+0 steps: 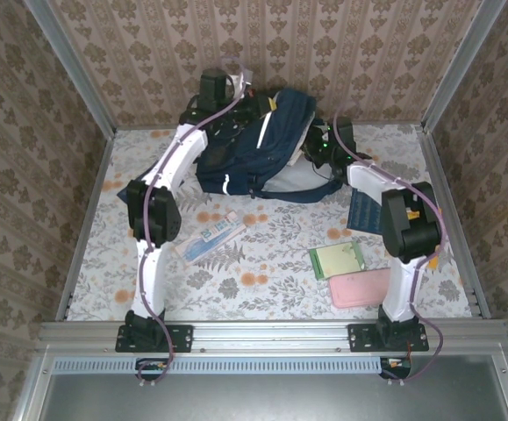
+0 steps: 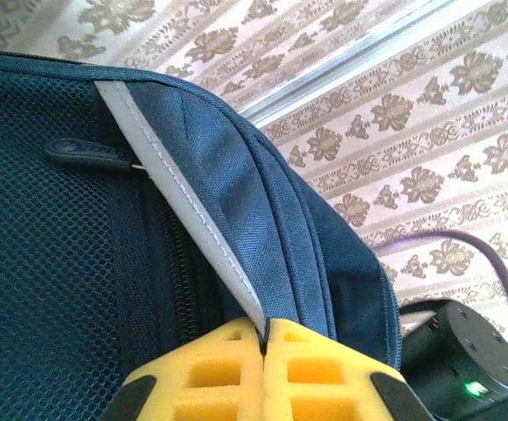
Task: Pack the student bag
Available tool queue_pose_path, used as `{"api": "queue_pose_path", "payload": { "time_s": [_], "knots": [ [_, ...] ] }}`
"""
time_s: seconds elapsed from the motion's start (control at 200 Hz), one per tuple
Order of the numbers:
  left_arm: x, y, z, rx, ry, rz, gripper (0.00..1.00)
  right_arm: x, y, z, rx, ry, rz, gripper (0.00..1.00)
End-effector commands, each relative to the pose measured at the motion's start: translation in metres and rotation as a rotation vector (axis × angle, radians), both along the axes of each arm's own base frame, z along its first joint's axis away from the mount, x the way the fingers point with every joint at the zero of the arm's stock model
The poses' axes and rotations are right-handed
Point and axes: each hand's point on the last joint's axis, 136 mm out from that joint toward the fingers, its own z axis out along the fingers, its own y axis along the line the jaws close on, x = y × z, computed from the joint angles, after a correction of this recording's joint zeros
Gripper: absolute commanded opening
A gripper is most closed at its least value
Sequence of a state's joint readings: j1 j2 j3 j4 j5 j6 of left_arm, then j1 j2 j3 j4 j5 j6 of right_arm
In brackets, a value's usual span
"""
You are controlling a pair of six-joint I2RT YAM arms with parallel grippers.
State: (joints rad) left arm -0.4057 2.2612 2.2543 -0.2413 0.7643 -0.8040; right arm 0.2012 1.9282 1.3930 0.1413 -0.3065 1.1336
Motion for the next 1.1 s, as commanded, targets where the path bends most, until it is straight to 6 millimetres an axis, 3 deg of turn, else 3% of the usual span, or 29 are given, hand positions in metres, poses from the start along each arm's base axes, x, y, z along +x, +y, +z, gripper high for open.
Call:
{"api": "queue_pose_path", "payload": {
  "time_s": [0.0,0.08,0.195,0.435,0.665,0.945,0.98,1.045,1.095],
  "knots": [
    [-0.026,0.024,0.118,-0.139,-0.242,-0.017,0.00,-0.029,-0.036,0.060,-0.201,-0.096,-0.065,0.00],
    [-0.024,0.028,0.121,-0.142,-0.249,-0.010,0.00,-0.045,-0.046,0.068,-0.256,-0.097,-0.070,0.00],
    [-0.026,0.028,0.122,-0.146,-0.248,-0.021,0.00,-0.054,-0.044,0.086,-0.201,-0.153,-0.023,0.00],
    [-0.033,0.025,0.120,-0.160,-0.215,-0.057,0.00,-0.043,0.002,0.118,0.064,-0.261,0.182,0.00],
    [-0.043,0.025,0.128,-0.179,-0.216,-0.091,0.00,-0.006,0.027,0.091,0.143,-0.201,0.183,0.00],
    [-0.046,0.023,0.126,-0.176,-0.212,-0.108,0.00,0.055,0.067,0.029,0.087,-0.113,0.214,0.00],
    [-0.045,0.022,0.124,-0.175,-0.208,-0.108,0.00,0.062,0.074,0.022,0.096,-0.115,0.223,0.07],
    [-0.043,0.022,0.121,-0.173,-0.205,-0.107,0.00,0.075,0.081,0.011,0.067,-0.111,0.218,0.36],
    [-0.041,0.022,0.119,-0.172,-0.199,-0.099,0.00,0.082,0.077,0.000,0.006,-0.100,0.196,0.51]
  ]
}}
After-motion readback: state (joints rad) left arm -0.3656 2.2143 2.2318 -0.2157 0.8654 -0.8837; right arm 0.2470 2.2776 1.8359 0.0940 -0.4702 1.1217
